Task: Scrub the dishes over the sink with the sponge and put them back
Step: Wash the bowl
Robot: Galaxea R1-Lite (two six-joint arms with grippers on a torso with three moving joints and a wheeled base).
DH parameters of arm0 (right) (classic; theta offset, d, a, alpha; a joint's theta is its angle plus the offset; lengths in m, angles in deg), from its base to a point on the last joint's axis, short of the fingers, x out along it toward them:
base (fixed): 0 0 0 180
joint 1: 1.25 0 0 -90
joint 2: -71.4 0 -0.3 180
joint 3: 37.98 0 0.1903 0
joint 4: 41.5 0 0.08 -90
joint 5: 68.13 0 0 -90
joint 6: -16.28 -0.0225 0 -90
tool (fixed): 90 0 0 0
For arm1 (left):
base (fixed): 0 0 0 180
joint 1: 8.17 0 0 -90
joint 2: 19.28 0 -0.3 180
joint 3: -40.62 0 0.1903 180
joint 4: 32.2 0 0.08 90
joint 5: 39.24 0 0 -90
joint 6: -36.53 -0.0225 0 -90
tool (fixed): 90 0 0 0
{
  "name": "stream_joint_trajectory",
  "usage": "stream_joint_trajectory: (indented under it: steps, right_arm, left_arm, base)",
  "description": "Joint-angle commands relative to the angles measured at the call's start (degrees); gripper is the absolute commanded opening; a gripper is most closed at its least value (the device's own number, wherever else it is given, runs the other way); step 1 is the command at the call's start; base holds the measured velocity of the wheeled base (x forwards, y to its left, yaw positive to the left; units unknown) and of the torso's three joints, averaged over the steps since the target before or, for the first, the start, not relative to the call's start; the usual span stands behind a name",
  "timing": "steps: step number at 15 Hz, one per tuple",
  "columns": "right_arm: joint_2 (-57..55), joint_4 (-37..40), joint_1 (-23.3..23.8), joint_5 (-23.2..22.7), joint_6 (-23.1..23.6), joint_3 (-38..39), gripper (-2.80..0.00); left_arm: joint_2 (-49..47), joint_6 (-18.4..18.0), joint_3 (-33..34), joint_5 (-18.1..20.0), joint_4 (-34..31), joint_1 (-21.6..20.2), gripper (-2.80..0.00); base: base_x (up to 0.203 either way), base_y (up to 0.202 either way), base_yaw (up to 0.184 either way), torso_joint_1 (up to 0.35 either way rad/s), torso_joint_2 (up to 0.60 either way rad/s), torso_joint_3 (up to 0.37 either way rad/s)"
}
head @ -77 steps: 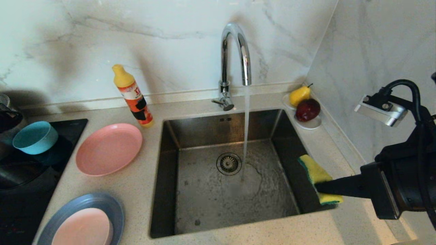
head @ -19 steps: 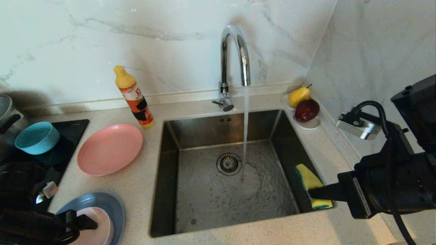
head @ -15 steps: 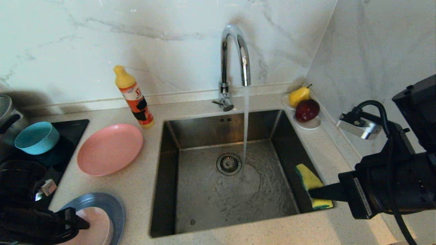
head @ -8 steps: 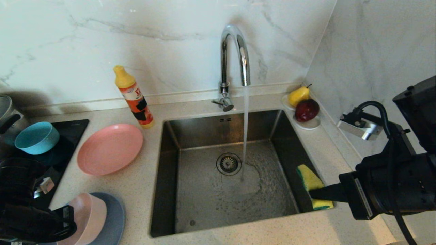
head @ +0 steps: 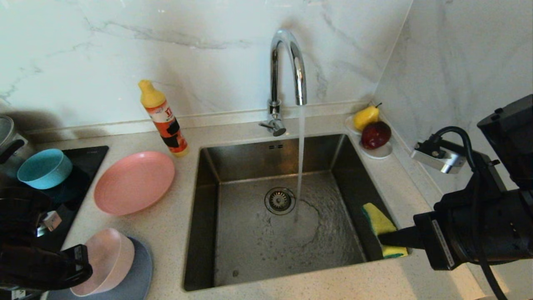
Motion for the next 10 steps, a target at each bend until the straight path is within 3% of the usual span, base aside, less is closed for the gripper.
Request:
stream_joint_trajectory:
  steps: [1,7,9,10]
  right_arm:
    - [0.3,0.2,0.0,-0.2,-0.1,0.4,-2.8]
    - [0.4,0.2,0.0,-0.3,0.0,0.5,-2.8]
    - [0.5,0.2,0.0,-0.3,0.0,0.6,-2.8]
    - [0.5,0.2,0.0,-0.3,0.0,0.6,-2.8]
  left_arm:
    - [3.1,0.3,-0.5,0.2,-0.2,0.1,-2.8]
    - [5.2,-0.1,-0.3,0.1,-0.7,1.4,-2.8]
    - [4.7,-0.2,0.7,0.3,-0.4,2.0,0.0]
    - [4.4,-0.1,0.7,0.3,-0.3,2.1,0.0]
  base:
    - [0.0,0.0,0.0,0.0,0.0,0.0]
    - [0.0,0.0,0.0,0.0,0.0,0.0]
    - [0.0,0.0,0.0,0.0,0.0,0.0]
    - [0.0,0.0,0.0,0.0,0.0,0.0]
